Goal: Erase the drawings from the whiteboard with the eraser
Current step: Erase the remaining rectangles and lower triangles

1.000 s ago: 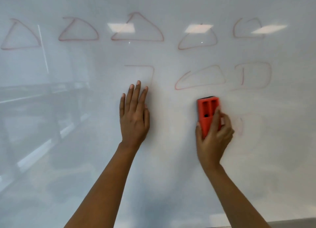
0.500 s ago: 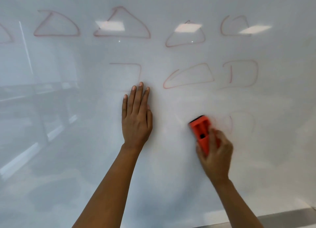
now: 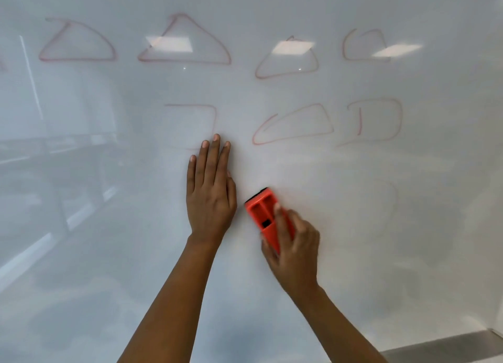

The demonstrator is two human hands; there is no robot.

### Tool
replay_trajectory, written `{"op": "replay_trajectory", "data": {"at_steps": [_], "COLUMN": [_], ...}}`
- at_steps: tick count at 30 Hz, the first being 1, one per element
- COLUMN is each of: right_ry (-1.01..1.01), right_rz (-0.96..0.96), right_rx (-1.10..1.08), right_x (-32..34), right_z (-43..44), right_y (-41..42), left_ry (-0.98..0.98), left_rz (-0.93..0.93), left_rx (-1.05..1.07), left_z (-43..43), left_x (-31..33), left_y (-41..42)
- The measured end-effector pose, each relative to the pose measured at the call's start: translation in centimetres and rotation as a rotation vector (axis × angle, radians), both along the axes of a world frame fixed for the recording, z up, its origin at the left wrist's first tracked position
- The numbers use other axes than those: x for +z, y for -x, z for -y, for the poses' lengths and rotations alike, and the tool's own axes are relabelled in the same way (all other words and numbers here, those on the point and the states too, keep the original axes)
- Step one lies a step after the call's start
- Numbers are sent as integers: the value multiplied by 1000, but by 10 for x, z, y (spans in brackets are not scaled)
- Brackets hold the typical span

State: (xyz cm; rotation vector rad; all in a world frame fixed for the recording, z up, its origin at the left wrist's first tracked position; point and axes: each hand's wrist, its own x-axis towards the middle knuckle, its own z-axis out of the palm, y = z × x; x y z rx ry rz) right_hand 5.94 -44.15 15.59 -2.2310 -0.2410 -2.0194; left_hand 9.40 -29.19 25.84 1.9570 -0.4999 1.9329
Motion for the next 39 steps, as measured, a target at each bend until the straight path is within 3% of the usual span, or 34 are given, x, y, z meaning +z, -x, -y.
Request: {"op": "replay_trajectory", "data": {"at_steps": [2,4,10,15,19,22,24,28,32,35,39], "right_ry": [187,212,-413,-988,-1115,-1038,-876,-329,251,297,4], "right_rz": [-5,11,121,133,85,53,20,-80,-139,-95,-82], "right_rx": [-23,-39,-72,-69,-40,-2,7,116,75,58,42], "right_x": [-4,4,46,24,-17,-38,-51,-67,-72,-62,-32], "right_z": [11,32,117,175,168,126,89,11,-15,9,62], "right_y": [1,-1,-2,3,7,6,6,5,4,3,4], "left_ry": [0,0,13,15,11,10,11,13,-1,-3,4], "left_rz": [3,4,1,9,13,15,16,26,21,18,16], "left_rx": [2,4,1,7,22,31,32,31,25,29,31], "left_z": [-1,-1,0,2,3,3,3,3,0,0,0], "left_x": [0,-1,0,-1,-3,-3,-3,-3,-2,-3,-2], "left_y": [0,0,-2,-4,-7,-8,-9,-9,-7,-6,-6]}}
